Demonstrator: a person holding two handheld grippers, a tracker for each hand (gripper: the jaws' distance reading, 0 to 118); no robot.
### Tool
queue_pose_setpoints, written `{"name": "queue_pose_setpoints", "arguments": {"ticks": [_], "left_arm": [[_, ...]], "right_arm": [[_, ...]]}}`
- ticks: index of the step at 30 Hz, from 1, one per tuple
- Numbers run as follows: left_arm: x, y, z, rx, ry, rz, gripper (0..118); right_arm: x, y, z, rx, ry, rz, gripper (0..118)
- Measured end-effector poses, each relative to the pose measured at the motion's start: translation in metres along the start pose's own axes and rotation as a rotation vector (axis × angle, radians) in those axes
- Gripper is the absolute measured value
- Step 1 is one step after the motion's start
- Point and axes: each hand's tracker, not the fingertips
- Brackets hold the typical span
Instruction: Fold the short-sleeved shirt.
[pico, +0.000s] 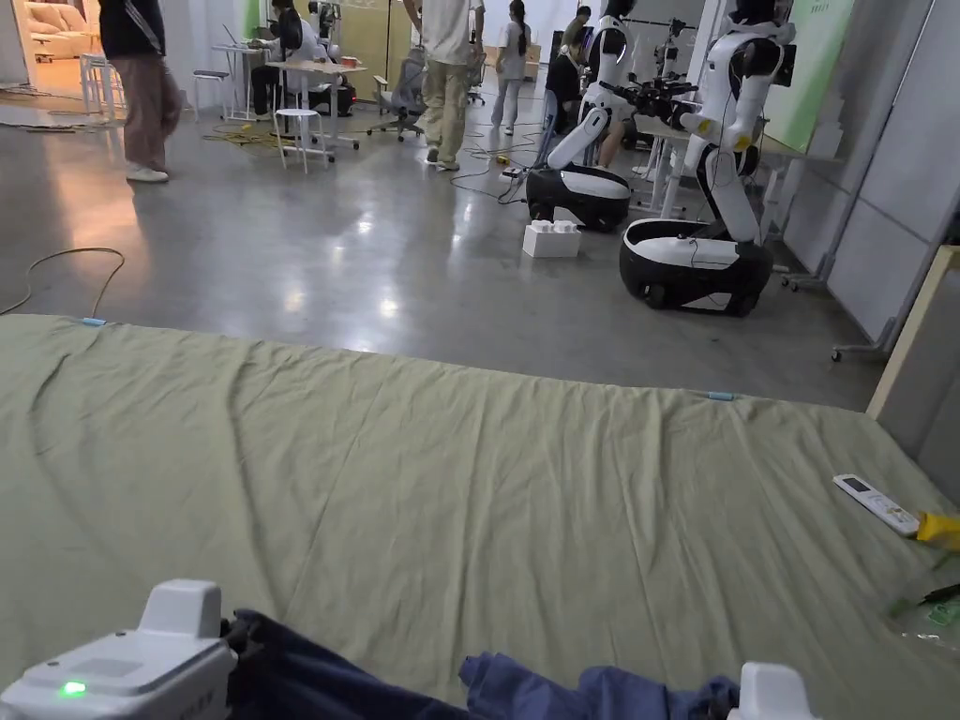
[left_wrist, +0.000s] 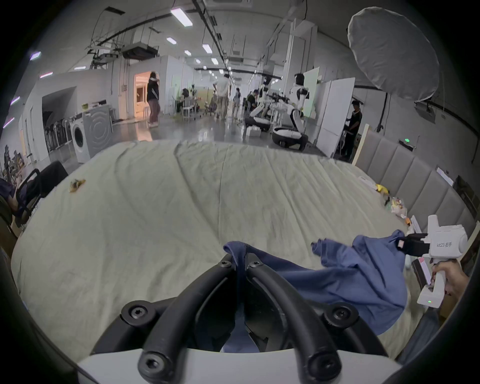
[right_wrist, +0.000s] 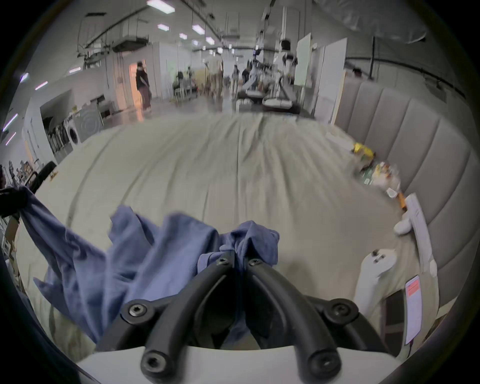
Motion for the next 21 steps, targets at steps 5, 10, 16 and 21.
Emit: {"name": "queue_pose_setpoints", "arguments": {"ticks": [5,10,16,21], "left_arm": [[-0.01,0.036,0.032,0.095,0.006,-0.014,5],[-0.026,0.079,0.084,0.199,0.039,-0.008,5],[-0.058,0.126,0.138,0.283,0.106,0.004,5],[-0.077,0.157,0.171,0.326,0.158,0.011,5]], "right_arm": [[-0.002,0.049,0.065,0.16,-0.001,-0.012,5],[0.003,0.091,0.115,0.276,-0.014,-0.001,5],[0.023,0.136,0.157,0.389,-0.021,-0.016,5],[0.039,0.169,0.171,0.46,-0.038,-0.03,5]]}}
